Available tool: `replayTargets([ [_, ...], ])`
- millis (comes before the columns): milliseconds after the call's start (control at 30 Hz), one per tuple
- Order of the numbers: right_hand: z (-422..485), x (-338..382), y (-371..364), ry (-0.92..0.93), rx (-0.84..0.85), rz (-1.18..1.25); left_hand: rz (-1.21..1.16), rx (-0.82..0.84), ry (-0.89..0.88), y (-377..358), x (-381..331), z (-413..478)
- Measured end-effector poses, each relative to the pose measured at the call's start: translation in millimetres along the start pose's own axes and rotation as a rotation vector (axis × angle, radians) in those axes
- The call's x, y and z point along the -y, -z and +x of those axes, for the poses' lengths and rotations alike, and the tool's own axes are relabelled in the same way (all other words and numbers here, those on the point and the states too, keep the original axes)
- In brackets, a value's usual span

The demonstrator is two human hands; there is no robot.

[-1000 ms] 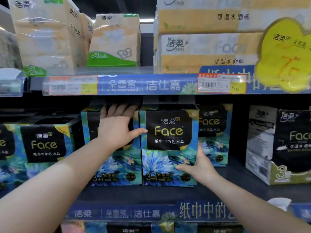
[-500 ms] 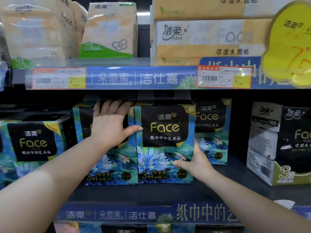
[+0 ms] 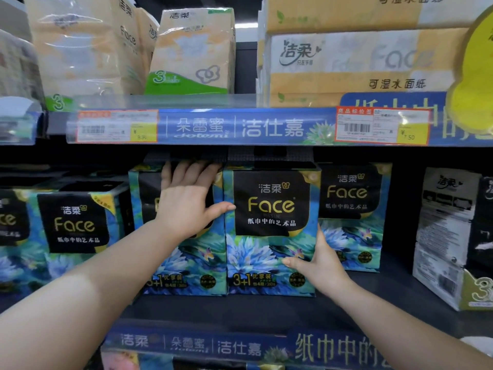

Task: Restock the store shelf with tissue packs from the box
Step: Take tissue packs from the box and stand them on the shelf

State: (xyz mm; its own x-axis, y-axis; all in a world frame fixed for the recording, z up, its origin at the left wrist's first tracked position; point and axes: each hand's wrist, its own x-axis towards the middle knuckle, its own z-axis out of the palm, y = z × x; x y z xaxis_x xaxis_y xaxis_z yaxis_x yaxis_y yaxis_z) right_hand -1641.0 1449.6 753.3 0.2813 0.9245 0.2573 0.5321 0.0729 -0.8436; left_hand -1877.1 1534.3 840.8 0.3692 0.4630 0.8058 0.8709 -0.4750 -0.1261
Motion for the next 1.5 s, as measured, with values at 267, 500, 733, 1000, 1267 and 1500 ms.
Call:
replayTargets([
  [267, 5.3, -4.4, -6.8, 0.007, -0.038, 0.027, 0.005, -0.018, -0.019, -3.6, 3.1, -0.3],
  [500, 15.3, -9.8, -10.8, -0.001, -0.082, 0.014, 0.020, -0.023, -0.024, -4.2, 4.3, -1.2],
  [733, 27.8, -12.3, -10.7, -0.041, -0.083, 0.009, 0.021, -0.022, -0.038, -4.2, 2.6, -1.8],
  [1000, 38.1, -6.4, -4.8, -0.101, -0.036, -0.043, 0.031, -0.012, -0.042, -5.4, 2.7, -2.5],
  [1267, 36.0, -4.4, 15.8, -0.090, 0.010, -0.119, 0.039, 0.042, 0.039, 0.8, -2.3, 2.4],
  [1500, 33.7, -2.5, 55.1, -0.011, -0.123, -0.165, 0.049, -0.033, 0.169, 3.6, -38.6, 15.7],
])
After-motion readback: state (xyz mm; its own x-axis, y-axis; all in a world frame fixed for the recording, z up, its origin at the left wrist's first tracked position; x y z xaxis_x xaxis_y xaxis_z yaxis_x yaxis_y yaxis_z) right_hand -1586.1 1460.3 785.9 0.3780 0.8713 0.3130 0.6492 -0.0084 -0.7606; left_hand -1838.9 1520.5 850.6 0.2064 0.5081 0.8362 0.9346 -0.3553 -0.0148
